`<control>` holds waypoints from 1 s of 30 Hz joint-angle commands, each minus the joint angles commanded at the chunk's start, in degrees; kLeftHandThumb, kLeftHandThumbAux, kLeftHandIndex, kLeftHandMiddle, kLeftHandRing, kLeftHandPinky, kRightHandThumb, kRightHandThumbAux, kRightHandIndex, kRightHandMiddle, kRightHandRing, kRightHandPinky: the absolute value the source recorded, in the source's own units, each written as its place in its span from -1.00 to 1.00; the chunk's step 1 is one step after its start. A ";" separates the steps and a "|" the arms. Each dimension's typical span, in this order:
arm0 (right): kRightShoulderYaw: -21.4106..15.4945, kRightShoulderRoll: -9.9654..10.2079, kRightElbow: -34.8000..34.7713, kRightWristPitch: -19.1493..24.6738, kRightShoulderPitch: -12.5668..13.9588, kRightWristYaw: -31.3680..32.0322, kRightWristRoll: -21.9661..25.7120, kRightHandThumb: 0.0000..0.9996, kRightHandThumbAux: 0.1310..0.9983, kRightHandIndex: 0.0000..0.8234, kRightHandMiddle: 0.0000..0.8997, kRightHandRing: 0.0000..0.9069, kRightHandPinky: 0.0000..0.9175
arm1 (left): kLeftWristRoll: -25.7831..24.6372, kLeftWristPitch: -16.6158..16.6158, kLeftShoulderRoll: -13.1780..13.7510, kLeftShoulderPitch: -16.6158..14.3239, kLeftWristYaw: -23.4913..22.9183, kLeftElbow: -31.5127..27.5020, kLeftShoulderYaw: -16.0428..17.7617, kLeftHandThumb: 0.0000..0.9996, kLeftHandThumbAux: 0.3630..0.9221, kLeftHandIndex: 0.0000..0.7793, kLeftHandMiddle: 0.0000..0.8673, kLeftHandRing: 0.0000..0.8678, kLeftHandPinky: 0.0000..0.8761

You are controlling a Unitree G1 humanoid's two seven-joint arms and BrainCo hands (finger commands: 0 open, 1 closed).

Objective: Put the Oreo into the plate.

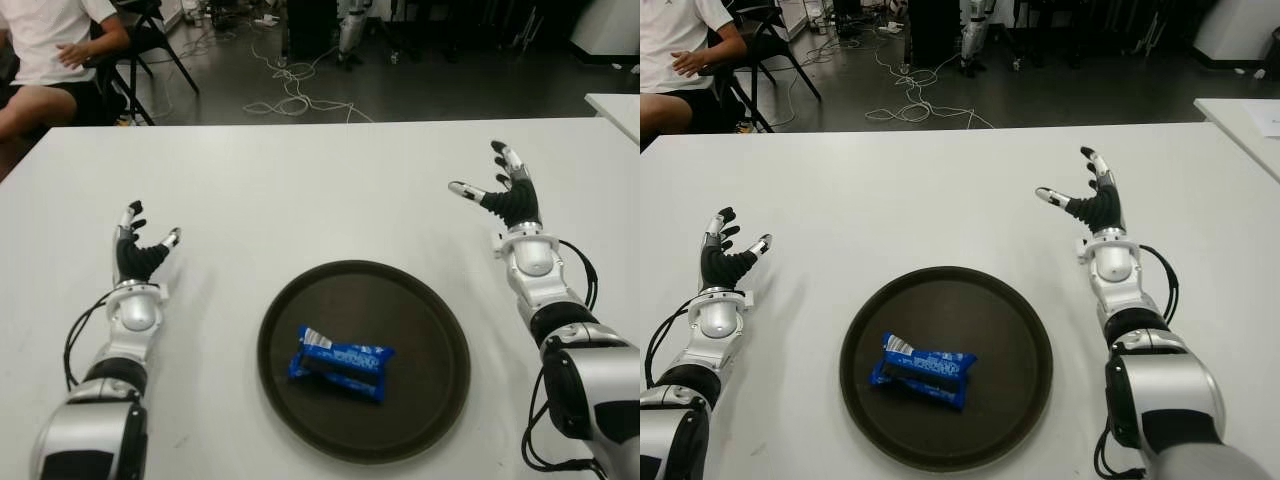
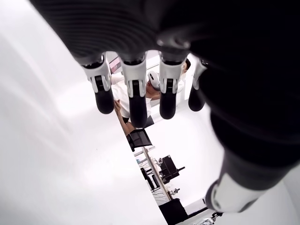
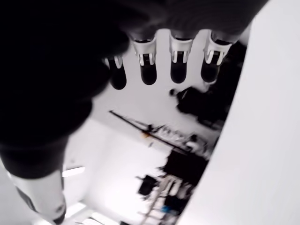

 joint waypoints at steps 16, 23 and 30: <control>-5.47 0.13 0.69 6.87 -0.64 2.95 4.38 -1.00 0.32 -0.93 -1.00 -1.00 -1.00 | -0.38 -0.01 -0.16 0.13 -0.45 -0.04 0.28 -0.96 0.42 -0.82 -0.71 -0.73 -0.75; -5.82 0.57 0.55 8.12 -0.96 1.86 3.75 -1.00 0.38 -0.92 -0.99 -1.00 -1.00 | -0.72 0.17 -0.13 -0.12 -0.90 0.01 0.50 -0.97 0.43 -0.84 -0.74 -0.75 -0.77; -5.88 0.91 0.44 8.64 -1.15 1.48 3.72 -1.00 0.47 -0.92 -0.97 -1.00 -1.00 | -1.27 0.20 -0.13 -0.23 -1.72 0.11 0.92 -0.96 0.47 -0.83 -0.73 -0.76 -0.79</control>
